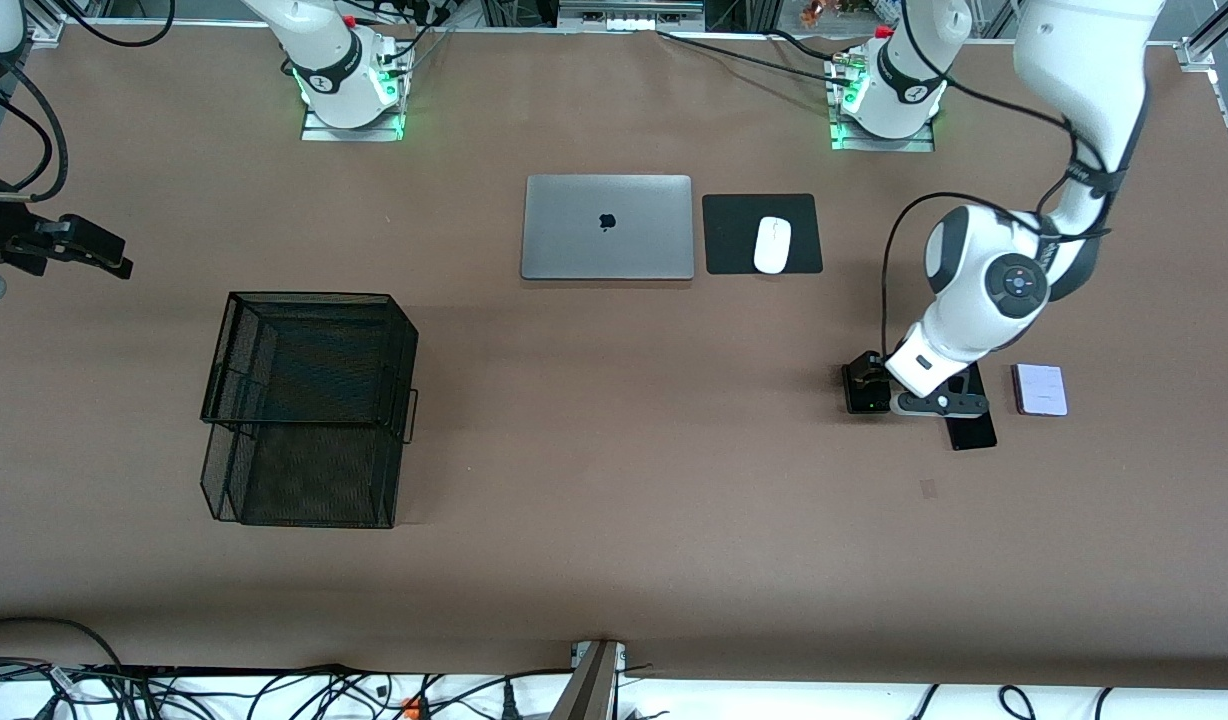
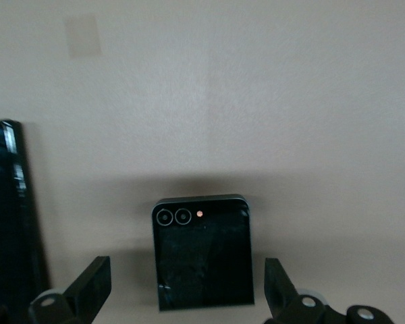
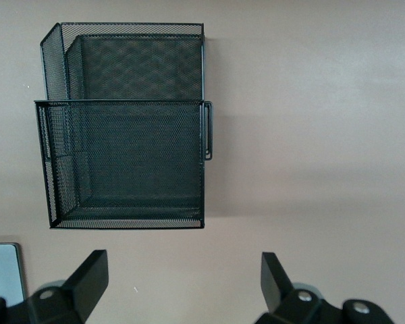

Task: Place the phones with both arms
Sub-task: 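Lower the left gripper onto the small black flip phone and grasp it, then lift the flip phone with the left gripper toward the laptop, then set the flip phone down with the left gripper while the right gripper approaches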

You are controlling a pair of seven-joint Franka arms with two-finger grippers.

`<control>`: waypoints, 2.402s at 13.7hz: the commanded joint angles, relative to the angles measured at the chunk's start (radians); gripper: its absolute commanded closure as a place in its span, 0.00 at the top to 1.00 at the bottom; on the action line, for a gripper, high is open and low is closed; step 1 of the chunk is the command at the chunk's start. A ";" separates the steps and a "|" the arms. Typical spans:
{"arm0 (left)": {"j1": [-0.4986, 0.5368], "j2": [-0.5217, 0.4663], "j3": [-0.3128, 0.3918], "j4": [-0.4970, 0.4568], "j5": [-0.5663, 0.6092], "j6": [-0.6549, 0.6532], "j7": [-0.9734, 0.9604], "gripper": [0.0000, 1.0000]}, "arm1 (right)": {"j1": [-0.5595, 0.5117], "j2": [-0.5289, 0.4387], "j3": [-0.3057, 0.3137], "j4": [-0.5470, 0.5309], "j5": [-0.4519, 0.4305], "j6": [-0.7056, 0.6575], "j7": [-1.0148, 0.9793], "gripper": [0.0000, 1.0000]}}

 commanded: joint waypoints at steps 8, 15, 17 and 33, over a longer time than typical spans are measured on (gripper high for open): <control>-0.021 0.077 0.000 -0.028 -0.011 0.126 -0.013 0.92 | -0.002 -0.007 0.007 -0.003 0.005 -0.011 0.009 1.00; -0.022 0.036 -0.007 0.062 -0.009 -0.028 -0.006 0.24 | -0.002 -0.010 0.009 -0.001 0.005 0.000 0.009 1.00; -0.022 0.030 -0.013 0.198 -0.009 -0.240 -0.003 0.24 | -0.002 -0.009 0.009 -0.001 0.005 0.001 0.009 1.00; -0.616 0.491 -0.021 0.752 -0.016 -0.116 -0.423 0.35 | -0.002 -0.006 0.007 -0.001 0.005 0.010 0.008 1.00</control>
